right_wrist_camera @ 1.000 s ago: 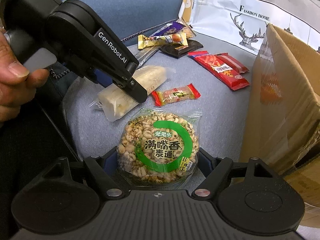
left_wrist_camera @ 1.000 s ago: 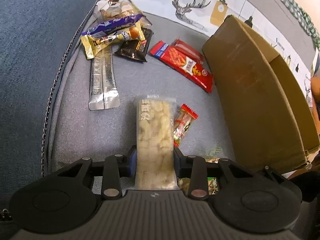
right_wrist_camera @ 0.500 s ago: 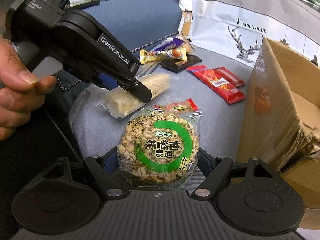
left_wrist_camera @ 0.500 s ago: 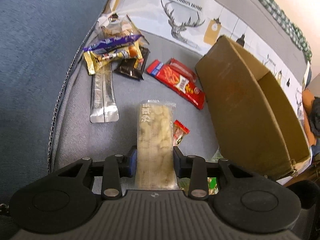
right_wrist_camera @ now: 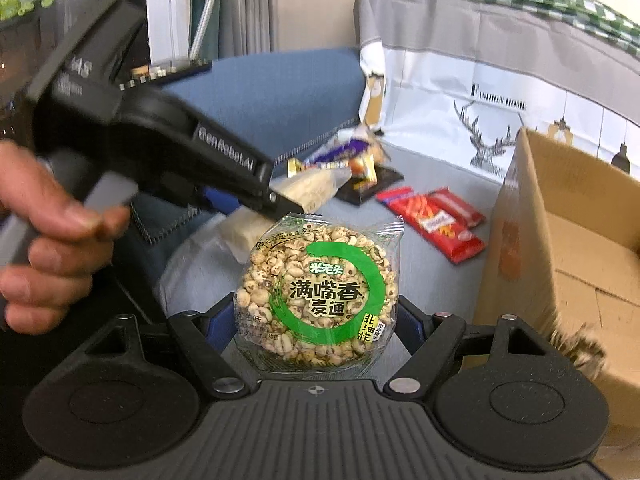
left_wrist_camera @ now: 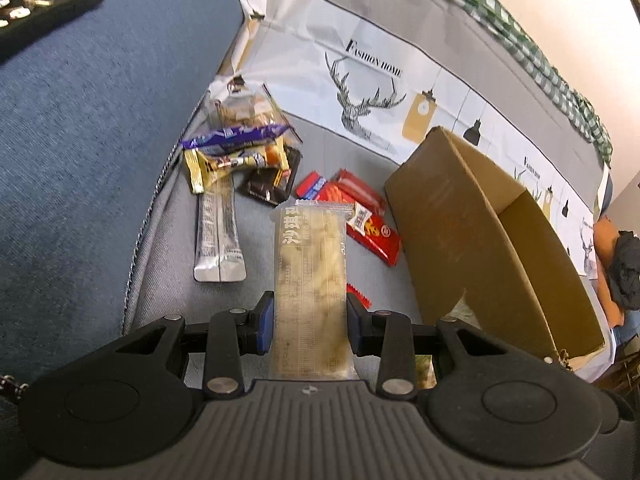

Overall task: Organize snacks
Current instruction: 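Carry both packs over the box and open both grippers to drop them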

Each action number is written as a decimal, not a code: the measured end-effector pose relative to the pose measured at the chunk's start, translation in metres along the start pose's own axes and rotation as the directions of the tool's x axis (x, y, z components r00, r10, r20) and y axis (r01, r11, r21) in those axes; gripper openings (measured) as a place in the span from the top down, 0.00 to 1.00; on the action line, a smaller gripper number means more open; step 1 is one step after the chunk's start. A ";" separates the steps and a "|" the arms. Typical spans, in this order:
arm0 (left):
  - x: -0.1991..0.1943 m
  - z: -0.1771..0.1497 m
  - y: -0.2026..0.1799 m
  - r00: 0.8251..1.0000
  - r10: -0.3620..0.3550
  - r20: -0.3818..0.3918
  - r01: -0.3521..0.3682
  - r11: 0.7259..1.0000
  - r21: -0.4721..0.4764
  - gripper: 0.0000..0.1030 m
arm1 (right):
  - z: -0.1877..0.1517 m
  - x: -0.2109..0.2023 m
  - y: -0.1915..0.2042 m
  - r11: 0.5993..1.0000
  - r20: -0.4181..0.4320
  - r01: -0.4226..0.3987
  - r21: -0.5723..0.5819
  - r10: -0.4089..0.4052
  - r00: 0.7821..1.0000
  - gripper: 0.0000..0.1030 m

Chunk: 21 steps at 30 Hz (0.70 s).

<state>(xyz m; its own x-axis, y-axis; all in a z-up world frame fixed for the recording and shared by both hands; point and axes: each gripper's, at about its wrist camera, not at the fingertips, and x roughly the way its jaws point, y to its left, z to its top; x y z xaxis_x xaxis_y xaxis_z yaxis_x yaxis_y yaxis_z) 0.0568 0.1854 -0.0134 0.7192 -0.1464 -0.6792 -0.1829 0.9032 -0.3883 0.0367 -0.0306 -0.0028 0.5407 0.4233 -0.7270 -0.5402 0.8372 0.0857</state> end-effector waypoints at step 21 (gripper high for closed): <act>-0.027 0.017 -0.029 0.994 0.059 0.095 -0.053 0.996 -0.065 0.62 | 0.035 -0.043 -0.051 0.994 0.234 -0.046 0.103 0.021 0.972 0.22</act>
<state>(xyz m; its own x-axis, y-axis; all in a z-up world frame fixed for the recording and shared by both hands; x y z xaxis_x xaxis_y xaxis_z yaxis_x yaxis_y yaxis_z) 0.0540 0.1704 0.0274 0.7676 -0.0534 -0.6387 -0.2641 0.8816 -0.3911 0.0634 -0.0796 0.0479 0.6651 0.5103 -0.5452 -0.4956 0.8477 0.1889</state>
